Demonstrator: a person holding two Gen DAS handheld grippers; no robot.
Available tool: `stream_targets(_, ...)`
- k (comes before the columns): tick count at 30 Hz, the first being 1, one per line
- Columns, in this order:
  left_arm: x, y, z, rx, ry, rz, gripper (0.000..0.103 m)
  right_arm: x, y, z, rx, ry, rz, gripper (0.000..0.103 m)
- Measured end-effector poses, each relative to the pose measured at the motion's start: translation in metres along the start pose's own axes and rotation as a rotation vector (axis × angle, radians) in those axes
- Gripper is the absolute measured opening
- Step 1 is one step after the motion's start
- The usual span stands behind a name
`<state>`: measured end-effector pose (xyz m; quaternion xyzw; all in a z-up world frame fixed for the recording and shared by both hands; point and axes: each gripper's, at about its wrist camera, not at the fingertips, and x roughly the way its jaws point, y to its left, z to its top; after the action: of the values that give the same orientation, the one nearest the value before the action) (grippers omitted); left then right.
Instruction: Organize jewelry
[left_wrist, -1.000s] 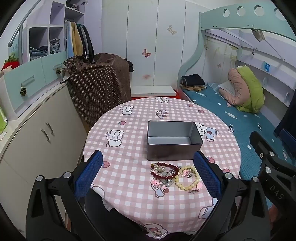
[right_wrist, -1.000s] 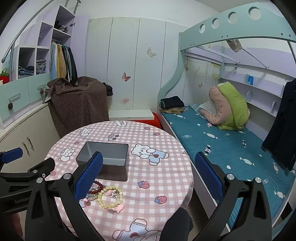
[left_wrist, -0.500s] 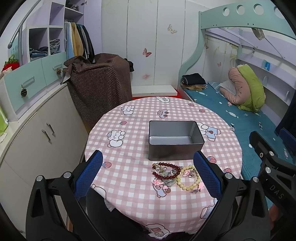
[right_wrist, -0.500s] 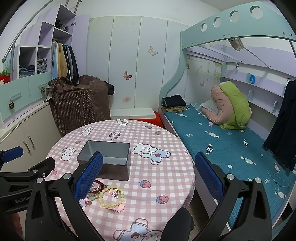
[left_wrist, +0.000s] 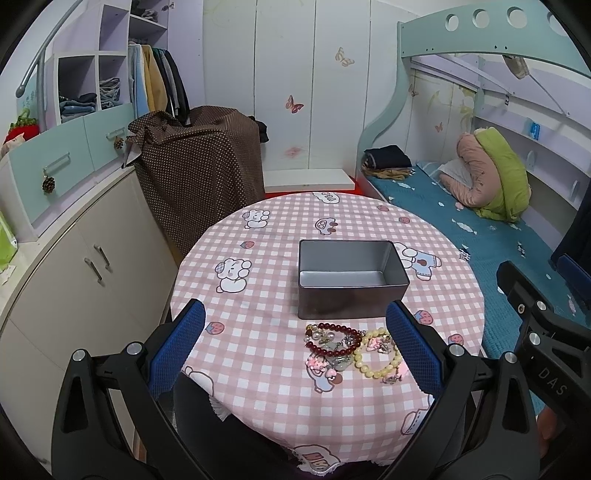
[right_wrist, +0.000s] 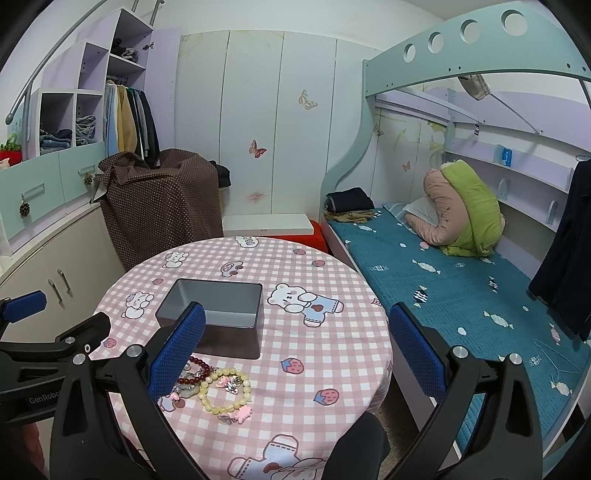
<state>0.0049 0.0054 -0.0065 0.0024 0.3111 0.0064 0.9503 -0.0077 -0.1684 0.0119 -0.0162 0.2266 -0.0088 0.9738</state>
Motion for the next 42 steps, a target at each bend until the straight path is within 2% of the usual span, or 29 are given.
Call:
stream_targets(20, -0.031, -0.013, 0.009, 0.023, -0.076, -0.029, 0.098, -0.017, -0.006, 0.005, 0.016, -0.051, -0.020, 0.096)
stream_targets(42, -0.038, -0.012, 0.012, 0.022, -0.085, -0.033, 0.098, -0.020, -0.004, 0.007, 0.018, -0.061, -0.007, 0.096)
